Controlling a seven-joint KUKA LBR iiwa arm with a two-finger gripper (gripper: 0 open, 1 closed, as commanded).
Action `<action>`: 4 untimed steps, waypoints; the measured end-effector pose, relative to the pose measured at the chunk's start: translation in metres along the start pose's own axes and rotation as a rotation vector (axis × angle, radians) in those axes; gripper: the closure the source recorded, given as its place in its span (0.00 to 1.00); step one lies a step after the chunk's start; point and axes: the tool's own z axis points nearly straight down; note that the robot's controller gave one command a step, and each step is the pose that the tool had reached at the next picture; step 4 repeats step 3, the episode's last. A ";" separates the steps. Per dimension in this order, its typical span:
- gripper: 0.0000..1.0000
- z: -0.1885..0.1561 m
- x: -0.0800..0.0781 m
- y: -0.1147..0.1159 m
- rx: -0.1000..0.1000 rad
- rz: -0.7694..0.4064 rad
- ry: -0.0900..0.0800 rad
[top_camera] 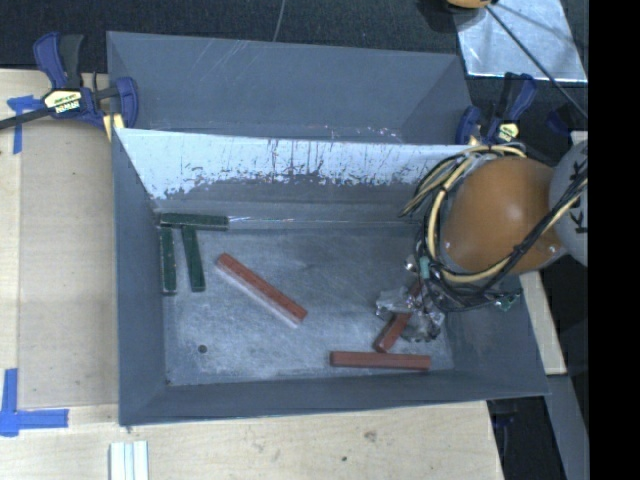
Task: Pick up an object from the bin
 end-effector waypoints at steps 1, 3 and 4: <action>1.00 -0.020 0.001 0.002 -0.008 0.001 0.005; 1.00 -0.058 0.000 0.000 0.001 0.002 0.000; 1.00 -0.058 0.000 0.000 0.001 0.002 0.000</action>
Offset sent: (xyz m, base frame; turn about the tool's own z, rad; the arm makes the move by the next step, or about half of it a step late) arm -0.0001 0.0000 0.0806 0.0000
